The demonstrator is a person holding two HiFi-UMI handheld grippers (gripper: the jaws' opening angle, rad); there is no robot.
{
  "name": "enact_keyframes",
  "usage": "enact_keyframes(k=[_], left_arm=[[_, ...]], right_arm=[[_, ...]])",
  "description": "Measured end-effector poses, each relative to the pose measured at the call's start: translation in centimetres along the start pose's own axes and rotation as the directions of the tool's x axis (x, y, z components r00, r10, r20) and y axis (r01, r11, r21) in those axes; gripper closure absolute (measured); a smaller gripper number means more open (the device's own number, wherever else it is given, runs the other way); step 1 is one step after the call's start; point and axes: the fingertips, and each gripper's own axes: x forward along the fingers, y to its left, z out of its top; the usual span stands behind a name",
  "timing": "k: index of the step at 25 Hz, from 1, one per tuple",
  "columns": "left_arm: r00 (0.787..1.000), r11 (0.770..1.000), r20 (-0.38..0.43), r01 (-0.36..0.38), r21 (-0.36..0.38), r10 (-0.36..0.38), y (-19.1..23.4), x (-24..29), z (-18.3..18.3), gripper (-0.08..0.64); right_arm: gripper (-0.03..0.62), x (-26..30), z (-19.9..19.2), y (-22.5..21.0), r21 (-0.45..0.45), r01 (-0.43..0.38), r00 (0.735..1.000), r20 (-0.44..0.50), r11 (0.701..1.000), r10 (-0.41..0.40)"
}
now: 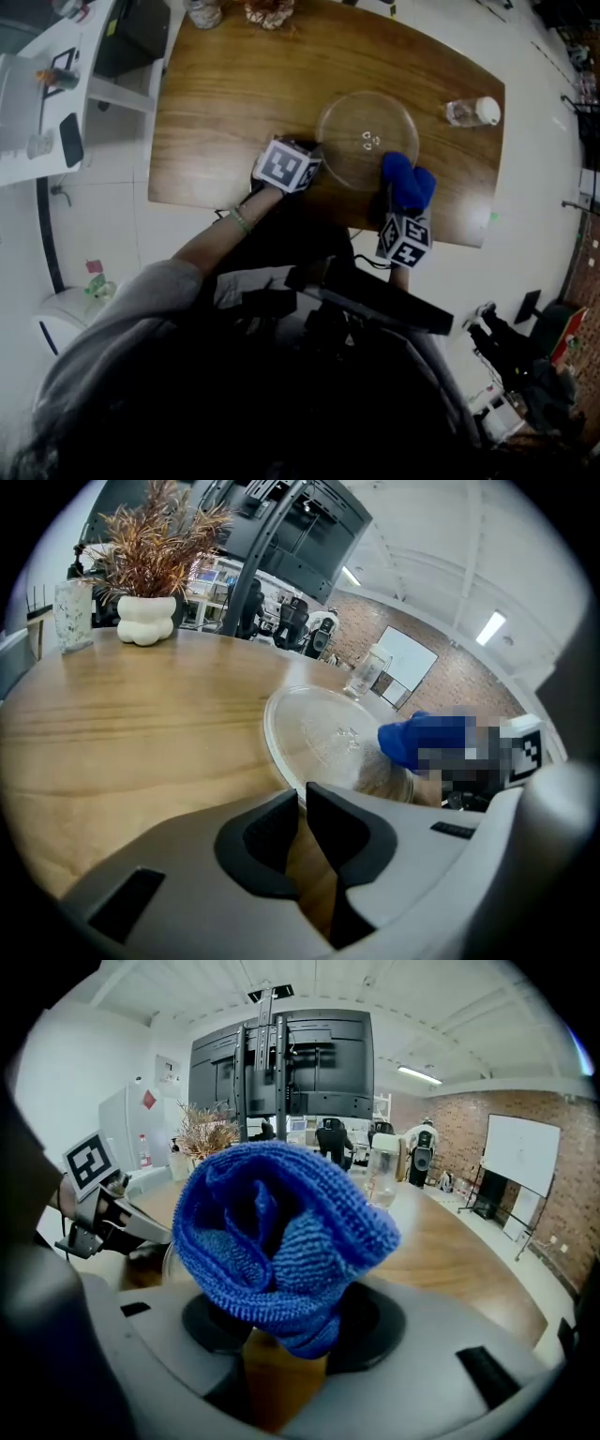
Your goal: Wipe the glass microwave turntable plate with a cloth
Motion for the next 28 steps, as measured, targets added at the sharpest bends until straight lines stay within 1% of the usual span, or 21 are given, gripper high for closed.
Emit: enact_keyframes(k=[4, 7, 9, 13, 16, 19, 21, 24, 28], left_arm=[[1.0, 1.0, -0.003, 0.004, 0.001, -0.004, 0.1, -0.1, 0.1, 0.535], [1.0, 1.0, -0.009, -0.016, 0.017, 0.016, 0.6, -0.1, -0.1, 0.534], [1.0, 1.0, -0.011, -0.001, 0.026, 0.001, 0.1, 0.0, -0.3, 0.535], [0.999, 0.997, -0.03, 0.017, 0.082, -0.015, -0.2, 0.0, -0.9, 0.535], [0.999, 0.993, -0.02, 0.033, 0.11, -0.031, 0.1, -0.7, -0.6, 0.539], [0.998, 0.988, 0.01, 0.054, 0.142, -0.056, -0.3, -1.9, -0.1, 0.545], [0.996, 0.984, 0.025, 0.077, 0.163, -0.083, -1.1, -2.7, 0.1, 0.546], [0.99, 0.978, 0.045, 0.121, 0.171, -0.13, -2.7, -3.5, 0.7, 0.546], [0.979, 0.968, 0.084, 0.168, 0.186, -0.186, -5.2, -4.3, 1.9, 0.546]], right_arm=[[0.394, -1.8, -1.5, 2.5, 0.033, -0.013, 1.0, -0.013, 0.999, 0.013], [0.394, -2.4, -2.3, 4.7, 0.056, -0.026, 1.0, -0.01, 0.998, 0.027], [0.394, -2.6, -2.6, 6.1, 0.068, -0.04, 0.999, -0.007, 0.997, 0.041], [0.394, -3.3, -2.1, 8.5, 0.095, -0.057, 0.998, -0.005, 0.994, 0.058], [0.394, -3.5, -1.0, 8.6, 0.155, -0.032, 0.999, 0.042, 0.987, 0.026], [0.394, -4.3, -0.2, 8.0, 0.242, -0.017, 0.996, 0.091, 0.97, -0.005], [0.394, -5.0, 0.2, 7.9, 0.281, -0.011, 0.993, 0.116, 0.96, -0.023], [0.394, -5.9, 0.8, 8.0, 0.294, -0.003, 0.99, 0.138, 0.956, -0.039], [0.396, -6.7, 1.8, 8.4, 0.271, -0.01, 0.987, 0.157, 0.963, -0.033]])
